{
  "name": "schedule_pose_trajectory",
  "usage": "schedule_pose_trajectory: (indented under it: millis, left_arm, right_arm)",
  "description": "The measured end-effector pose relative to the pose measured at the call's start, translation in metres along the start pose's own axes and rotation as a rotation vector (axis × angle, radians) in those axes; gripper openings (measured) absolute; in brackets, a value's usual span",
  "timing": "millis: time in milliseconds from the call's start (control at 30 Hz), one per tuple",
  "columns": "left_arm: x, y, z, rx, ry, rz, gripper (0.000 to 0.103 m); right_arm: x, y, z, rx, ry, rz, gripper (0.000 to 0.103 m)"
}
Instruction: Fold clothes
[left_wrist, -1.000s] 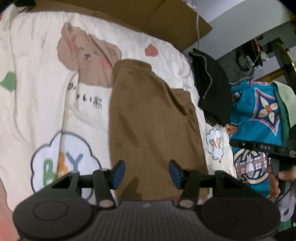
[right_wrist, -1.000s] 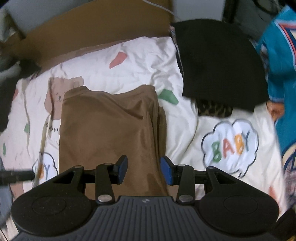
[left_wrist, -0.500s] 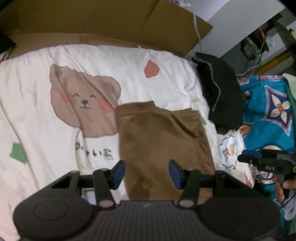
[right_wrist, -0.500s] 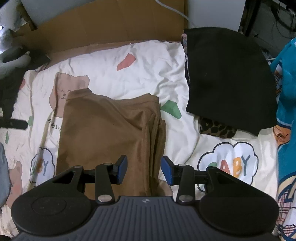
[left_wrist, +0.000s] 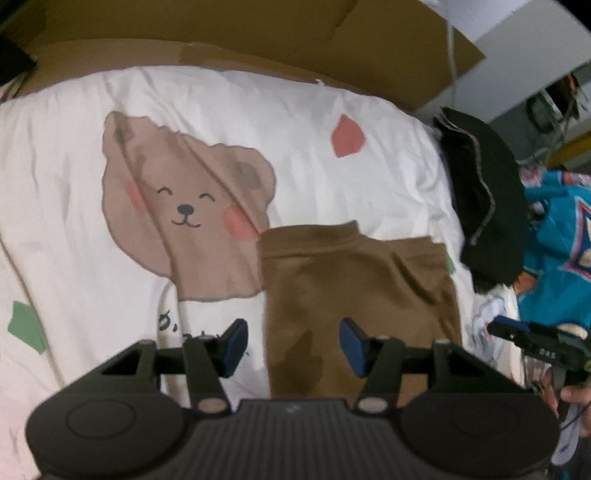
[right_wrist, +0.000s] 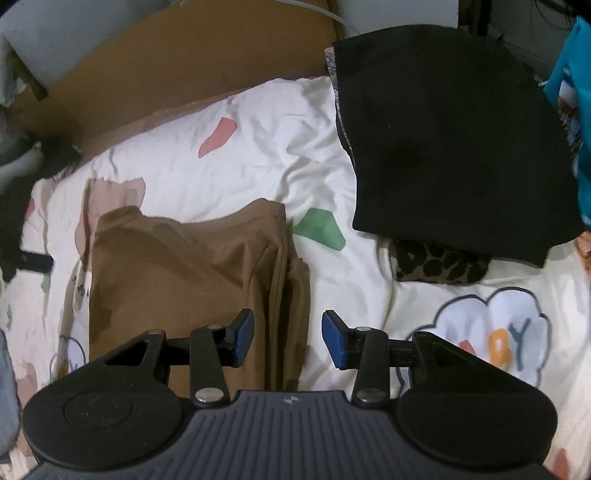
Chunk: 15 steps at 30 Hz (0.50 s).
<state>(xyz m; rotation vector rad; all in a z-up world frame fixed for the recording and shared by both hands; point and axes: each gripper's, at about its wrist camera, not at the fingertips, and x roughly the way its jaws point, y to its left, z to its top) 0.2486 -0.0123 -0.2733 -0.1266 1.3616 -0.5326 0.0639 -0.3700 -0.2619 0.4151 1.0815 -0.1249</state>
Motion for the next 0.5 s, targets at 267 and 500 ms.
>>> schedule_pose_trajectory:
  millis: [267,500]
  left_arm:
    - [0.018,0.011,-0.019,0.029,-0.046,0.032,0.058]
    - [0.024,0.019,-0.028,0.004,-0.179,-0.059,0.062]
  right_arm:
    - [0.024,-0.019,-0.014,-0.017,-0.052,0.074,0.052]
    - [0.038,-0.033,-0.008,0.115,-0.092,0.141,0.062]
